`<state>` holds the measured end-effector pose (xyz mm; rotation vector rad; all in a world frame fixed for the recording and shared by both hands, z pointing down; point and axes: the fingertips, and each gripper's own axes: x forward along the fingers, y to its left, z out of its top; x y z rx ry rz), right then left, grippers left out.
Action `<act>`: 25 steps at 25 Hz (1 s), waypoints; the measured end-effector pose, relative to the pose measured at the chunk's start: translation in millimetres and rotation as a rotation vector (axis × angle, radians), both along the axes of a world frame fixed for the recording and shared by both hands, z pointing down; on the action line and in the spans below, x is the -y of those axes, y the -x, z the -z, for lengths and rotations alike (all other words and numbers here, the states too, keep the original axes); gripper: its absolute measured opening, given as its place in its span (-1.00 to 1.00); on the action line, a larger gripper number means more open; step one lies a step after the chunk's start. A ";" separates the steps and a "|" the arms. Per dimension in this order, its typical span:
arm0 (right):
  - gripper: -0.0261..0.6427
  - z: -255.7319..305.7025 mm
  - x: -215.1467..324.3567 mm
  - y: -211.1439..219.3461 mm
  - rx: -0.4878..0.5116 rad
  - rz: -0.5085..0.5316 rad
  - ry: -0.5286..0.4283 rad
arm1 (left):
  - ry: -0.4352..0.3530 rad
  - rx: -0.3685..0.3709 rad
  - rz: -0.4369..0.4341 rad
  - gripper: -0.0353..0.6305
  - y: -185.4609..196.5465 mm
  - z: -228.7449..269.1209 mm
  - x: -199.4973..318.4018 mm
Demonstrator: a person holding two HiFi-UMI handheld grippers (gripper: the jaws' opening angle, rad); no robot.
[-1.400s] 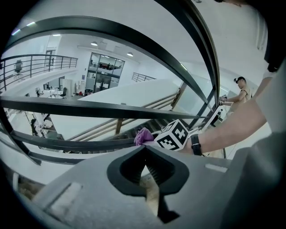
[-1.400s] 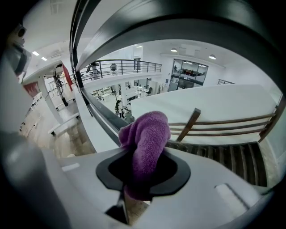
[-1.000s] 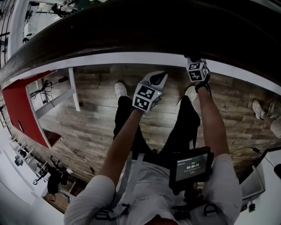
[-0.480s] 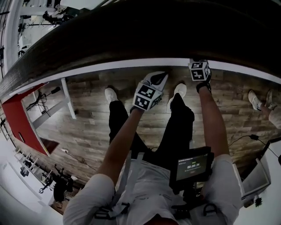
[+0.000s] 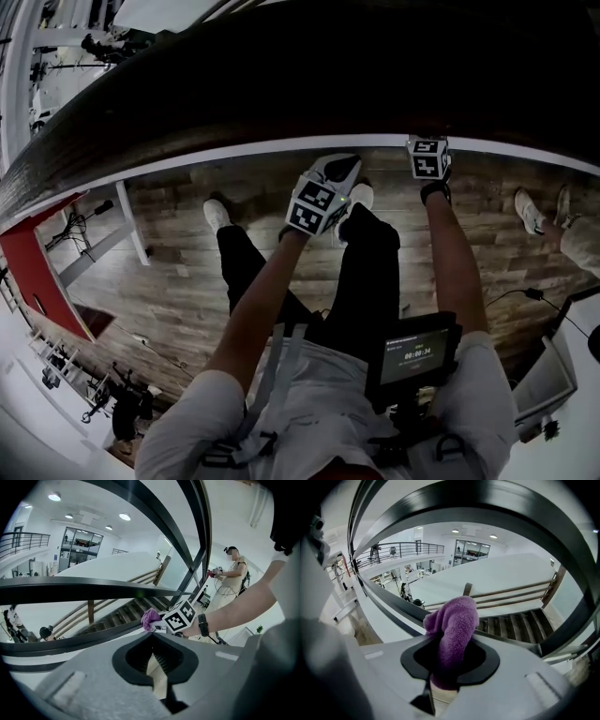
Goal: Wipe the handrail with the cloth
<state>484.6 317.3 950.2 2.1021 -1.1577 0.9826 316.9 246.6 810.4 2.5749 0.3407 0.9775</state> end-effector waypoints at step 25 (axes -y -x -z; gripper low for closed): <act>-0.63 19.3 -167.7 -135.7 0.004 -0.254 0.120 | -0.007 0.004 -0.034 -0.89 -55.7 10.0 -57.8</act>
